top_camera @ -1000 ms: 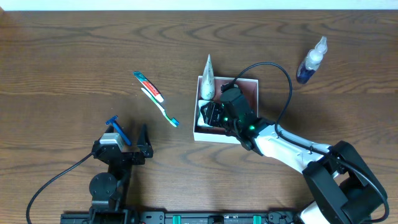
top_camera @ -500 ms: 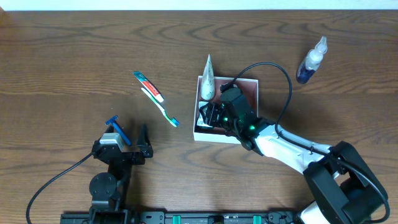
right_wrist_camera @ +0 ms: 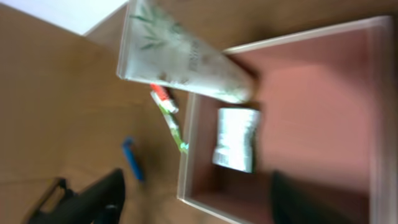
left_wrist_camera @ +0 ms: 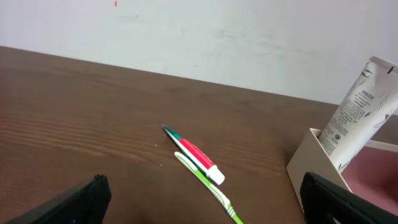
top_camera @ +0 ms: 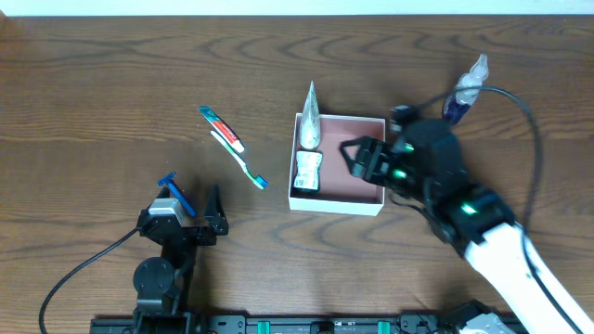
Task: Pack container
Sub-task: 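Move right gripper to the blue foam pump bottle and grasp it, then carry the pump bottle with right gripper into the box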
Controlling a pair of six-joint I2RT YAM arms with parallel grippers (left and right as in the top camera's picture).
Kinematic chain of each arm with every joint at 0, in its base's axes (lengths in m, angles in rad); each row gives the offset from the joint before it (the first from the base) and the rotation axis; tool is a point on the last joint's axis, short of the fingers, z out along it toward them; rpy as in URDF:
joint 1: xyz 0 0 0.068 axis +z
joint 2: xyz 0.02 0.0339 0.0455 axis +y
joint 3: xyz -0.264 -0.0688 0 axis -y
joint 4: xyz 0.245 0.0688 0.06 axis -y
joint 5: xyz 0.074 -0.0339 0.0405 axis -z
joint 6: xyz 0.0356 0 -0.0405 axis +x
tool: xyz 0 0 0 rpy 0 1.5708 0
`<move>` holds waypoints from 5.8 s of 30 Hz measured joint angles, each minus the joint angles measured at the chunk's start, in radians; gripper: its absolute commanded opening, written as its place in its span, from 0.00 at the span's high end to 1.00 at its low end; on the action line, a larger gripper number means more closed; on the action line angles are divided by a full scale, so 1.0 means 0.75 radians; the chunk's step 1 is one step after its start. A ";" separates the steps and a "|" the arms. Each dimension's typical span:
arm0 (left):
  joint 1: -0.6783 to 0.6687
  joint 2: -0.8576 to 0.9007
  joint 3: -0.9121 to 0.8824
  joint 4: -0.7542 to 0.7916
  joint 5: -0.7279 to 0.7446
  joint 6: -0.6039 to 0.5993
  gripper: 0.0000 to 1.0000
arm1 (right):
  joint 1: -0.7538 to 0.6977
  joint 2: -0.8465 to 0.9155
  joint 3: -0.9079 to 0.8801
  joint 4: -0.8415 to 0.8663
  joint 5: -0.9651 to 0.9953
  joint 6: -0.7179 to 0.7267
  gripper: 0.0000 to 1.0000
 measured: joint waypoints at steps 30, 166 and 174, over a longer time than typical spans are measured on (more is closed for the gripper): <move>0.000 0.000 0.000 0.000 -0.001 0.000 0.02 | -0.630 0.666 0.919 -0.682 0.487 -0.542 0.12; 0.000 0.000 0.000 0.000 -0.001 0.000 0.02 | 0.171 0.917 1.054 -0.530 0.599 -0.500 0.83; 0.000 0.000 0.000 0.000 -0.001 0.000 0.02 | 0.171 0.924 1.054 -0.438 0.610 -0.503 0.84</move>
